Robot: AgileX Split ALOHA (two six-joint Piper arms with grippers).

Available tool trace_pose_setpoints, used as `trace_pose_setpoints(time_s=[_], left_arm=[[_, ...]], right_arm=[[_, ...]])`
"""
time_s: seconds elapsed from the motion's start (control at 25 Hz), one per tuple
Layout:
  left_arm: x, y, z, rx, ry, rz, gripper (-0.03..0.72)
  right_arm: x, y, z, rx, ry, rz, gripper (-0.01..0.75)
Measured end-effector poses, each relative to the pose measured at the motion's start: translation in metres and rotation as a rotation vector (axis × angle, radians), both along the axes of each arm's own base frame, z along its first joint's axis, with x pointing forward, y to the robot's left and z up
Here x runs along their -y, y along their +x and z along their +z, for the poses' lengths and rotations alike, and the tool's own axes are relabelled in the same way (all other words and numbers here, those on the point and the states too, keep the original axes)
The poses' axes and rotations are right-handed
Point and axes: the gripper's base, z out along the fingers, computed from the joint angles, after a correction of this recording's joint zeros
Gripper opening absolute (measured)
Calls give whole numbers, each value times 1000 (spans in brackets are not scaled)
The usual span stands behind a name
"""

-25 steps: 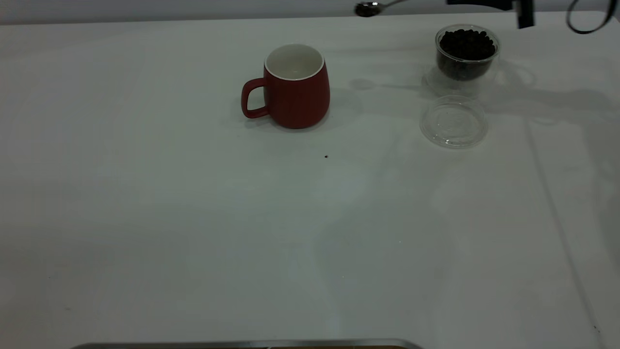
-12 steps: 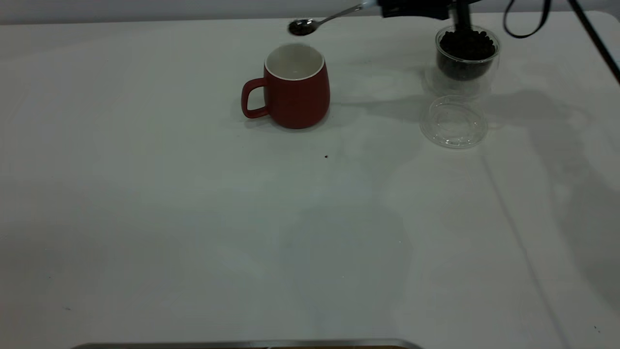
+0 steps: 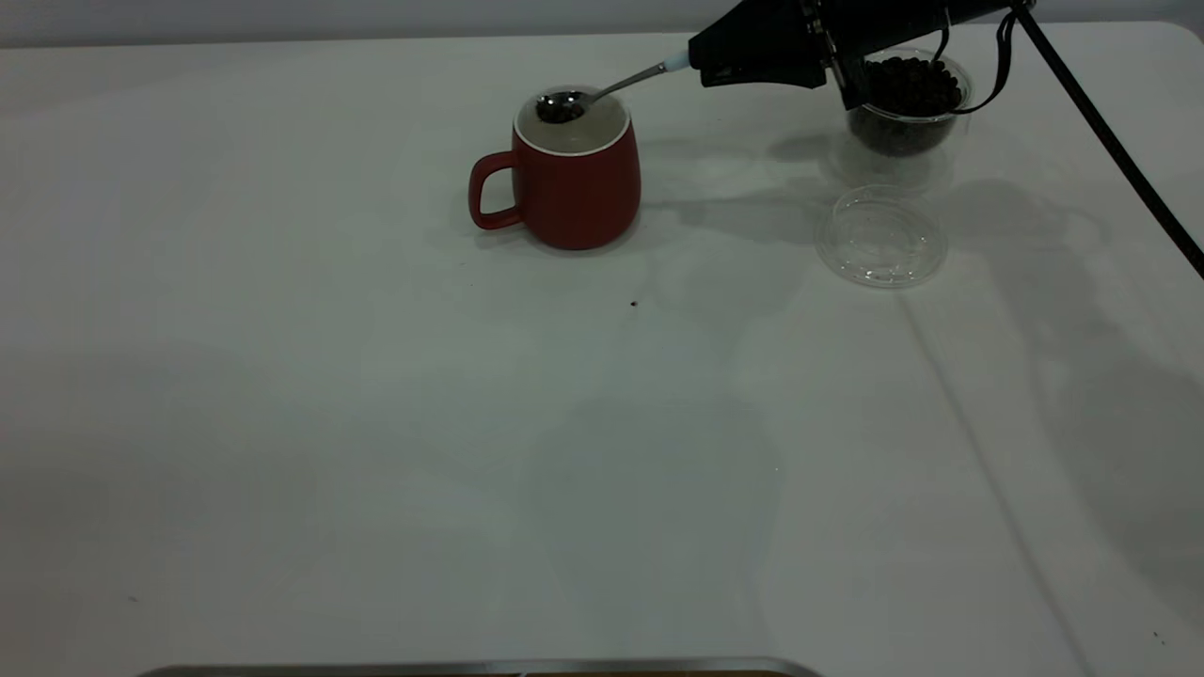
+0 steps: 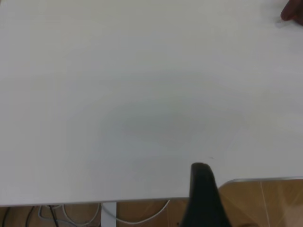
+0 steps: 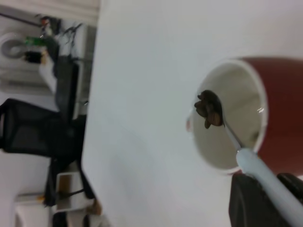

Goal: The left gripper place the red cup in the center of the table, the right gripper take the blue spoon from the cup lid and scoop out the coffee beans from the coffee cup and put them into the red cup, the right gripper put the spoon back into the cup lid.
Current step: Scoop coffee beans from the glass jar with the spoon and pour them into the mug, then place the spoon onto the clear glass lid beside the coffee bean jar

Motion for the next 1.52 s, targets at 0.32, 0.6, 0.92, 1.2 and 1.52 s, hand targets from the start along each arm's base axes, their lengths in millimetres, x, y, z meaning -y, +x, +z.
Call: trace_pose_setpoints(time_s=[0.32, 0.6, 0.92, 1.2, 1.52], left_arm=[[0, 0, 0, 0, 0, 0, 587], [0, 0, 0, 0, 1, -1, 587], [0, 0, 0, 0, 1, -1, 587], [0, 0, 0, 0, 1, -1, 587], [0, 0, 0, 0, 1, -1, 587]], right_arm=[[2, 3, -2, 121, -48, 29, 104], [2, 4, 6, 367, -106, 158, 104], [4, 2, 27, 532, -203, 302, 104], [-1, -1, 46, 477, -227, 301, 104], [14, -29, 172, 471, -405, 336, 104]])
